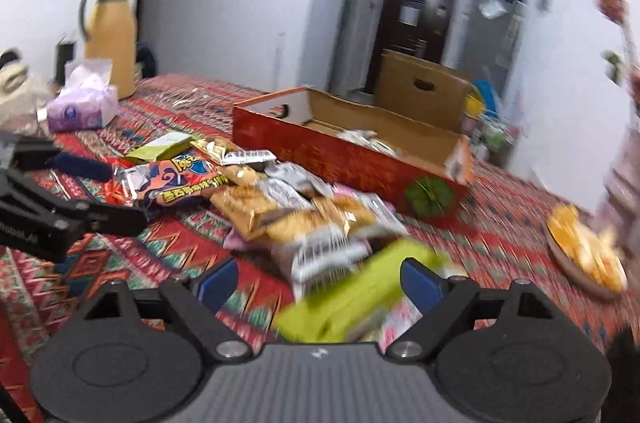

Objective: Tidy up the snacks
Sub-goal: 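Grasp a pumpkin-seed oat crisp packet with the left tool while the right tool grasps another, then carry both packets into the orange box and open both tools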

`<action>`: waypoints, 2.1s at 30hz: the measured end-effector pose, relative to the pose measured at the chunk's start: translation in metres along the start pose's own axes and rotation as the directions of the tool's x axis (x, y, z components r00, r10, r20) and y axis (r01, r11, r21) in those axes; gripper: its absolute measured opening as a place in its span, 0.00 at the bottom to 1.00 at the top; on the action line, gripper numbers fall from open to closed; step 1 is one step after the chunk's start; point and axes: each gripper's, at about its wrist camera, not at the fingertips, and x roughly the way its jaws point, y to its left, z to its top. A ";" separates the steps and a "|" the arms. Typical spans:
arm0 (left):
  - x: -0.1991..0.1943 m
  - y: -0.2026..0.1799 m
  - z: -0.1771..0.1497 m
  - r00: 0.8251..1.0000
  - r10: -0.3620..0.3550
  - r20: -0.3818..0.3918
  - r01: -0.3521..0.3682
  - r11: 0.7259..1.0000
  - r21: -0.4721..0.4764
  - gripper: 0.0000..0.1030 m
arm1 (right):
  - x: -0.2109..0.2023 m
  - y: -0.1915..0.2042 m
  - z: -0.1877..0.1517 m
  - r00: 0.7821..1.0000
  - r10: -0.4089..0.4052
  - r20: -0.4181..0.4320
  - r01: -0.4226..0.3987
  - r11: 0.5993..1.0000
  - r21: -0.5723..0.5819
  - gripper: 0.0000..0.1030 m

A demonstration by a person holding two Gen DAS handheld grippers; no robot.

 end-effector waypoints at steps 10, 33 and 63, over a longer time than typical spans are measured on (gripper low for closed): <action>0.078 0.011 0.036 0.990 -0.109 -0.085 0.105 0.993 -0.049 0.79 | 0.066 -0.009 0.014 0.992 0.081 -0.100 -0.084 0.996 -0.030 0.44; -0.048 -0.006 -0.009 1.000 -0.015 -0.016 0.013 0.992 -0.125 0.44 | -0.070 0.006 -0.047 0.997 -0.074 0.003 0.071 0.969 0.236 0.43; -0.063 0.017 0.031 0.988 0.120 0.095 -0.109 0.987 -0.115 0.44 | -0.082 -0.016 -0.026 0.987 -0.131 0.098 0.085 0.922 0.377 0.43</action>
